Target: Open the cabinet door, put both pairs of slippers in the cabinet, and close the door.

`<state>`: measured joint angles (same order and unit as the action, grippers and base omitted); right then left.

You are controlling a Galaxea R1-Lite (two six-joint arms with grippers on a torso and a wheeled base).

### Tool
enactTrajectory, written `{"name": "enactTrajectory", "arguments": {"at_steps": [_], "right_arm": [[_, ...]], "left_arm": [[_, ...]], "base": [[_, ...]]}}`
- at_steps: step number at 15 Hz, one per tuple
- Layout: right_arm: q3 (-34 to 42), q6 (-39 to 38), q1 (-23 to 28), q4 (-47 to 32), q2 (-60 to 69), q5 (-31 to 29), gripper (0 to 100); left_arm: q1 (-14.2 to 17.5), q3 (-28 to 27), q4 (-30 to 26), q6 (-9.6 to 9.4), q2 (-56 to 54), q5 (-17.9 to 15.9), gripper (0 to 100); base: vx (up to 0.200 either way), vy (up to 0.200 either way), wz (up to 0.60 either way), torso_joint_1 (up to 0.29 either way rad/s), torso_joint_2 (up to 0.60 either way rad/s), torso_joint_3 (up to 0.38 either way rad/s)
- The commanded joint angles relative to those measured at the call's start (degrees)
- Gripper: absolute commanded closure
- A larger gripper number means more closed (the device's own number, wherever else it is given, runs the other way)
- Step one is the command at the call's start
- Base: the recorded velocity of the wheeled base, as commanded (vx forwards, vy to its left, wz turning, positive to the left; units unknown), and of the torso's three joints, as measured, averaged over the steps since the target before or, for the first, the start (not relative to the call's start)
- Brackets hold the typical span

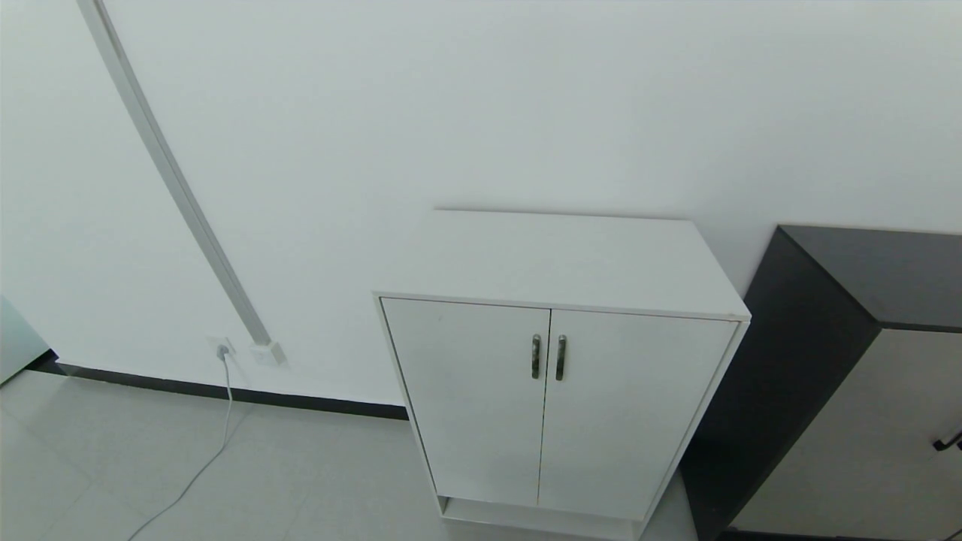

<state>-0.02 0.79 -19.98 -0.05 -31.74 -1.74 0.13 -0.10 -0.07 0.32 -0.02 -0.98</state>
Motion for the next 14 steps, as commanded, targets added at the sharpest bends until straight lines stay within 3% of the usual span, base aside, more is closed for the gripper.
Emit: {"name": "enactTrajectory", "arguments": {"at_steps": [1,7,14], "right_arm": [[0.0,-1.0,-0.6,0.2,5.0,0.0,100],[0.0,-0.7,11.1,0.1,16.0,-0.5,100],[0.0,-0.7,15.6,0.1,26.3,-0.5,100]], "left_arm": [[0.0,0.0,0.0,0.03,0.0,0.0,100],[0.0,0.0,0.1,0.03,0.0,0.0,100],[0.0,0.0,0.0,0.03,0.0,0.0,100]], "base": [[0.000,0.000,0.00,0.000,0.00,0.000],[0.000,0.000,0.00,0.000,0.00,0.000],[0.000,0.000,0.00,0.000,0.00,0.000]]}}
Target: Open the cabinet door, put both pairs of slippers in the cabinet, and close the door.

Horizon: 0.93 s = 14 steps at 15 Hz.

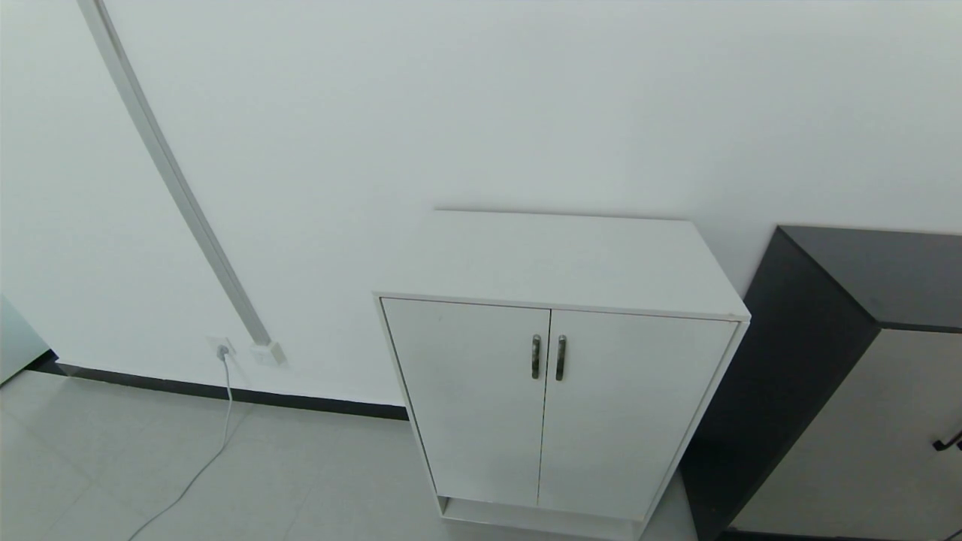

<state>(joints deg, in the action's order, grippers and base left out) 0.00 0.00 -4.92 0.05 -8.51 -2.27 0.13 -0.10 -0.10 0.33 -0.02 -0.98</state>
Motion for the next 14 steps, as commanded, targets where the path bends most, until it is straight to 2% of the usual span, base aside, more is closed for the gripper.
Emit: {"name": "enactTrajectory", "arguments": {"at_steps": [1,4,6,14], "right_arm": [[0.0,-0.3,0.6,0.0,3.1,-0.1,100],[0.0,-0.2,1.1,0.1,3.1,-0.1,100],[0.0,-0.2,3.4,0.0,3.0,-0.1,100],[0.0,-0.3,4.7,0.0,8.5,0.2,100]], "left_arm": [[0.0,0.0,0.0,0.02,0.0,0.0,100],[0.0,-0.1,0.0,-0.07,0.0,-0.1,100],[0.0,-0.1,0.0,-0.07,0.0,-0.1,100],[0.0,0.0,0.0,-0.68,0.0,0.0,100]], "base": [[0.000,0.000,0.00,0.000,0.00,0.000],[0.000,0.000,0.00,0.000,0.00,0.000],[0.000,0.000,0.00,0.000,0.00,0.000],[0.000,0.000,0.00,0.000,0.00,0.000]]}}
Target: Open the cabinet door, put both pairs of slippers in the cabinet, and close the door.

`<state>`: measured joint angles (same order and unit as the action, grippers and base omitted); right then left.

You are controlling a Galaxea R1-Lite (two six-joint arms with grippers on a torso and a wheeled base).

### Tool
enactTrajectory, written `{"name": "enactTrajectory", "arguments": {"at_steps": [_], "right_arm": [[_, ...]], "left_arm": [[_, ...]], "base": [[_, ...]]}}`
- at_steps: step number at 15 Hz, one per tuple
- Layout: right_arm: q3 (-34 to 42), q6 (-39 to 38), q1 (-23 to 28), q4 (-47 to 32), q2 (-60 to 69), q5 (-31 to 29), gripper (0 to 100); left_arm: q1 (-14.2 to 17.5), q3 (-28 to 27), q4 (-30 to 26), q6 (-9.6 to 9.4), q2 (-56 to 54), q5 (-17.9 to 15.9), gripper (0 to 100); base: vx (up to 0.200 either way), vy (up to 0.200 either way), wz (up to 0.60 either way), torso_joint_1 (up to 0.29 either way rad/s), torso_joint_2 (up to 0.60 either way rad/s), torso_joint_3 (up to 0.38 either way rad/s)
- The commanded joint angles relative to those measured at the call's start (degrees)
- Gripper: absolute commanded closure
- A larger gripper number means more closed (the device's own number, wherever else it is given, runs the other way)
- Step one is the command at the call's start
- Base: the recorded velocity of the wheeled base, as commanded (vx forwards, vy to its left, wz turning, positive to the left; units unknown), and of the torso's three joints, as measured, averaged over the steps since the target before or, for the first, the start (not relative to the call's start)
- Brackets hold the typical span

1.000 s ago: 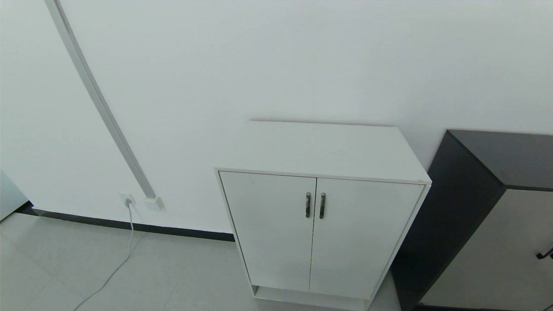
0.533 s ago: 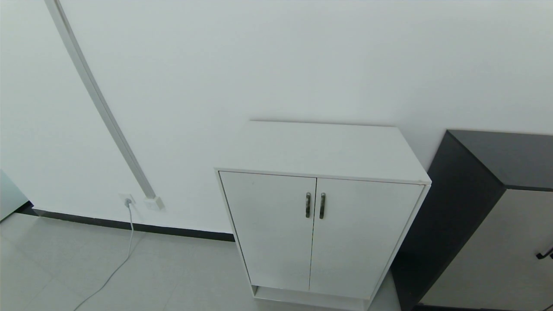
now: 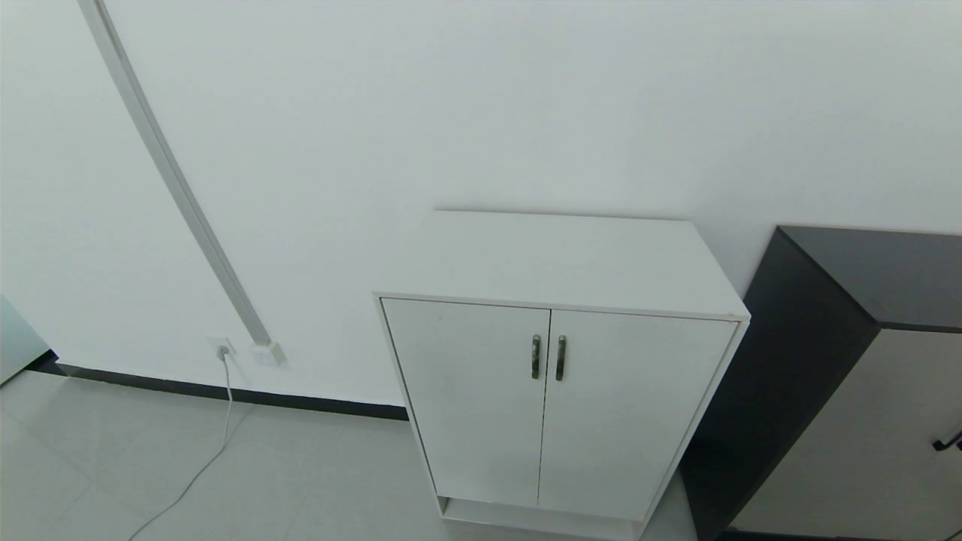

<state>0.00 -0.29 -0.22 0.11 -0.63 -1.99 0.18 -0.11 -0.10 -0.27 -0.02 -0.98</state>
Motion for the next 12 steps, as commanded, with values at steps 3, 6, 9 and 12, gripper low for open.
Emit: {"name": "enactTrajectory", "arguments": {"at_steps": [3,6,9,12], "right_arm": [[0.0,0.0,0.0,0.0,0.6,0.1,100],[0.0,0.0,0.0,0.0,0.6,0.2,100],[0.0,0.0,0.0,0.0,0.6,0.2,100],[0.0,0.2,0.0,0.0,0.6,0.2,100]], "left_arm": [[0.0,0.0,0.0,-0.08,0.0,0.0,100],[0.0,0.0,0.1,-0.08,0.0,0.0,100],[0.0,0.0,0.0,-0.08,0.0,0.0,100],[0.0,0.0,0.0,-0.08,0.0,0.0,100]], "base": [[0.000,0.000,0.00,0.000,0.00,0.000],[0.000,0.000,0.00,0.000,0.00,0.000],[0.000,0.000,0.00,0.000,0.00,0.000],[0.000,0.000,0.00,0.000,0.00,0.000]]}}
